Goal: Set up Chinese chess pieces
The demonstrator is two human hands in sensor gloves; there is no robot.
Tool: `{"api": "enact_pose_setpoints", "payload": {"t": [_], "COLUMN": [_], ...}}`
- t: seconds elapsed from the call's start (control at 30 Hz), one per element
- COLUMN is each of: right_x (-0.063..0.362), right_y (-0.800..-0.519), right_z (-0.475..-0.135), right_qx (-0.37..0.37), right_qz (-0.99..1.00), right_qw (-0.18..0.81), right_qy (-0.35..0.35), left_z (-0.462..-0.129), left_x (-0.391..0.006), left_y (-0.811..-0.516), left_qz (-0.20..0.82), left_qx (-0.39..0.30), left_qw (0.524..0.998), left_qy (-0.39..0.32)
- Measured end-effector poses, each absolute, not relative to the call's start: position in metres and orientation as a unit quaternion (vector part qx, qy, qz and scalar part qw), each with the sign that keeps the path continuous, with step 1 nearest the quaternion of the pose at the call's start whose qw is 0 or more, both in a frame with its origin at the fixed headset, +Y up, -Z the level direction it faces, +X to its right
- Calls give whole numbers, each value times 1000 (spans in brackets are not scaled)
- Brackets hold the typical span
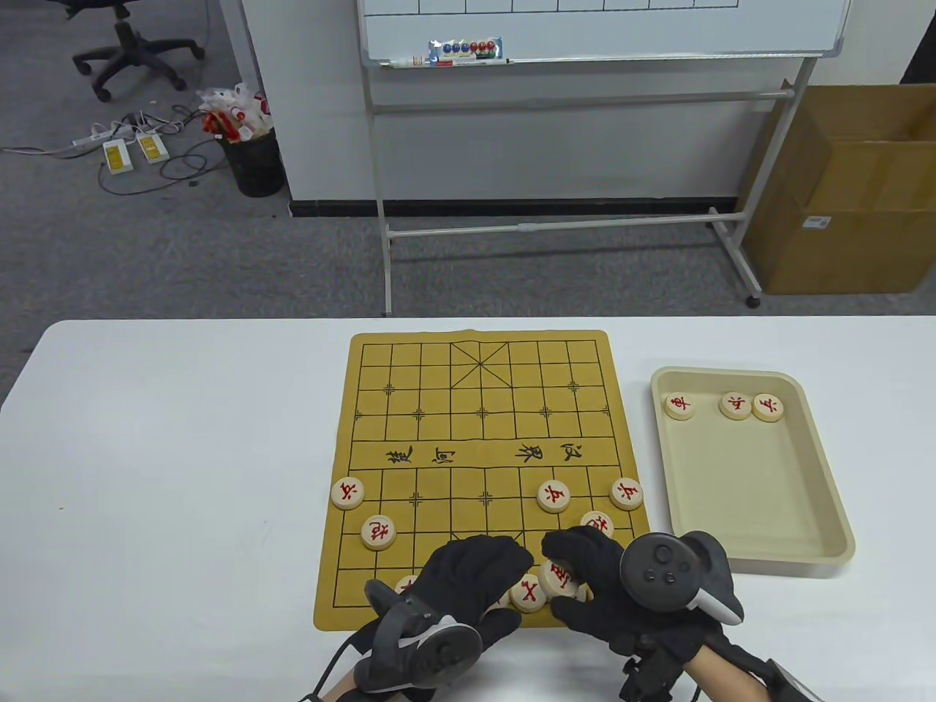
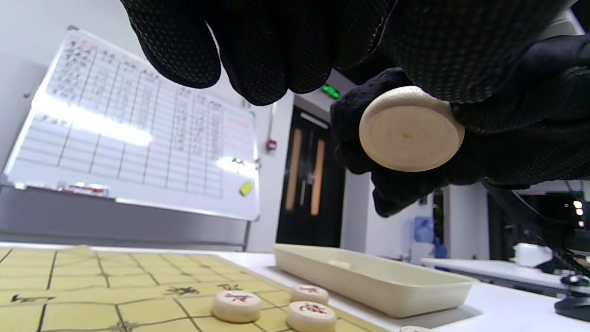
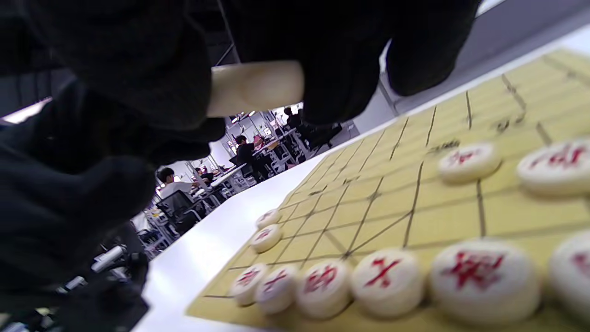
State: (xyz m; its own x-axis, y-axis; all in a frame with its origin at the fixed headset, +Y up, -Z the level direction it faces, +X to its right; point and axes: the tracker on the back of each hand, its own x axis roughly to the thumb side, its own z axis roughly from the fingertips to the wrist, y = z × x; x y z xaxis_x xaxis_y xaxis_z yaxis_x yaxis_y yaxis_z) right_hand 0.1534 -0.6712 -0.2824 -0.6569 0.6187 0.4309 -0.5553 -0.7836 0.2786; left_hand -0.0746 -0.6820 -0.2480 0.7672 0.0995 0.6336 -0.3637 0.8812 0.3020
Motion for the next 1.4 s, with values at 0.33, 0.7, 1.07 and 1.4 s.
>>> {"api": "enact_pose_setpoints", "payload": {"t": [0.33, 0.7, 1.07, 1.4], "right_x": [146, 143, 150, 151], "right_y": [-685, -686, -684, -682], "right_z": [-273, -265, -265, -264], "right_qx": [260, 271, 265, 270], "right_qz": [881, 885, 919, 925], "right_qw": [381, 373, 292, 268], "right_qy": [100, 62, 0, -7], "left_z": [-236, -240, -260, -287], "left_x": [-63, -69, -106, -162], "left_y": [-683, -678, -659, -663], "left_qz": [107, 115, 87, -107], "left_qx": [231, 254, 279, 227], "left_qw": [901, 899, 919, 945], "left_qy": [-351, -338, -265, -212]}}
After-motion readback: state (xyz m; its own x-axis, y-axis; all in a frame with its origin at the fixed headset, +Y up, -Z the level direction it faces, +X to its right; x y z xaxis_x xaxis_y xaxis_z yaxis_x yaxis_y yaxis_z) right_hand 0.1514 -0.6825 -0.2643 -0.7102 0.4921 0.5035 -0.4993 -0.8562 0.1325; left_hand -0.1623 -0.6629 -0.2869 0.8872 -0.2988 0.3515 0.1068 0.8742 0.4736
